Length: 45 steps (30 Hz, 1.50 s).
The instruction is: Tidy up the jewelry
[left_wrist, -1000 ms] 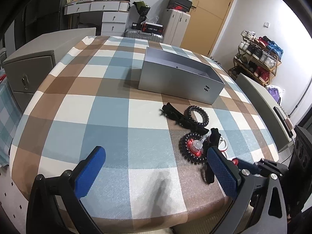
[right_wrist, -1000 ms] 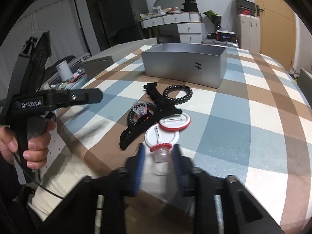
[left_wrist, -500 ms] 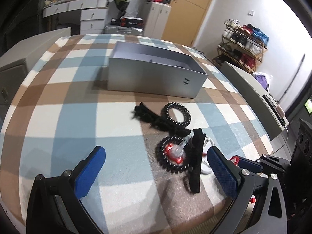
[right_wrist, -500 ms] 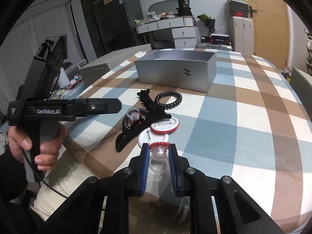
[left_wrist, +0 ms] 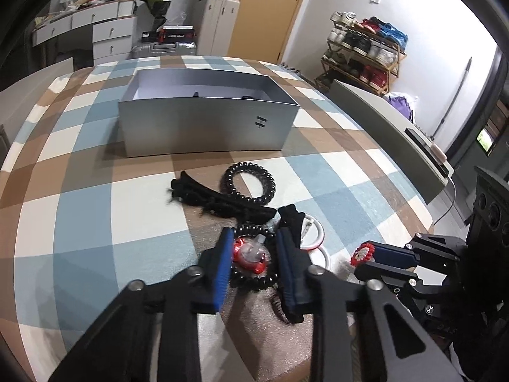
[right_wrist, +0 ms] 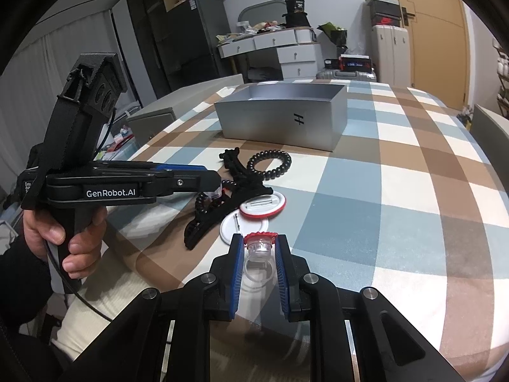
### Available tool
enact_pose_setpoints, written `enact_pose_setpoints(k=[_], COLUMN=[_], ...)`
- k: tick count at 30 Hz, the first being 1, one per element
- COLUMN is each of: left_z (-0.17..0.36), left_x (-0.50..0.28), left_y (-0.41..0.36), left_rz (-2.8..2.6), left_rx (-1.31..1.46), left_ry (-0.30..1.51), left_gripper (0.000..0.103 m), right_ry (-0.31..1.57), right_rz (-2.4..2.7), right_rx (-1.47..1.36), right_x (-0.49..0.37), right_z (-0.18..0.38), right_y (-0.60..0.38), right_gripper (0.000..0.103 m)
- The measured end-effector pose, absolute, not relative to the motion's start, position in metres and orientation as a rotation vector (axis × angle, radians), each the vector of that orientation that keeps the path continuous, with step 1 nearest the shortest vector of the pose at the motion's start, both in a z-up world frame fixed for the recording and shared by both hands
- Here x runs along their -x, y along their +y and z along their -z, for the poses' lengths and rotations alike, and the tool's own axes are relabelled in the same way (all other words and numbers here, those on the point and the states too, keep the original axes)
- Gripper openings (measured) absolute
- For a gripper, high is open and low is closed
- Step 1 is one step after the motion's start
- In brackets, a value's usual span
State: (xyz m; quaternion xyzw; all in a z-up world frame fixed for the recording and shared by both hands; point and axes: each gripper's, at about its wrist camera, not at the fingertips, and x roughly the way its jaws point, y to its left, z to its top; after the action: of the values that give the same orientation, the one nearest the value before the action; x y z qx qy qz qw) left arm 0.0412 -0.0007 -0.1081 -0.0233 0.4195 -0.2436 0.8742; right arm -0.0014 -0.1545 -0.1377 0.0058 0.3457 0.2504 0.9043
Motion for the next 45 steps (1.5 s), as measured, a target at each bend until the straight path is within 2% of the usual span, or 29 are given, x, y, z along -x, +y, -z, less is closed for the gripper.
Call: enact_pose_setpoints(k=[9, 14, 41, 43, 44, 45], left_z=[0.108, 0.11, 0.081, 0.085, 0.088, 0.09], left_x=[-0.039, -0.042, -0.038, -0.037, -0.034, -0.031], left_y=[-0.008, -0.005, 0.031, 0.039, 0.041, 0.042], left_rz=[0.534, 0.51, 0.425, 0.442, 0.443, 0.452], left_rx=[0.011, 0.01, 0.135, 0.174, 0.173, 0.174], left_ry=[0.879, 0.896, 0.799, 0.833, 0.851, 0.857], left_gripper=[0.004, 0.001, 0.001, 0.002, 0.01, 0.022], right_ry=[0.711, 0.706, 0.691, 0.689, 0.69, 0.692], right_rz=[-0.526, -0.528, -0.535, -0.537, -0.538, -0.539], right_rx=[-0.014, -0.014, 0.008, 0.006, 0.004, 0.001], right_x=[0.001, 0.002, -0.006, -0.005, -0.006, -0.006], right_z=[0.137, 0.135, 0.123, 0.124, 0.124, 0.125], right_y=[-0.154, -0.155, -0.144, -0.144, -0.144, -0.144], right_gripper=[0.019, 0.019, 0.019, 0.019, 0.019, 0.019])
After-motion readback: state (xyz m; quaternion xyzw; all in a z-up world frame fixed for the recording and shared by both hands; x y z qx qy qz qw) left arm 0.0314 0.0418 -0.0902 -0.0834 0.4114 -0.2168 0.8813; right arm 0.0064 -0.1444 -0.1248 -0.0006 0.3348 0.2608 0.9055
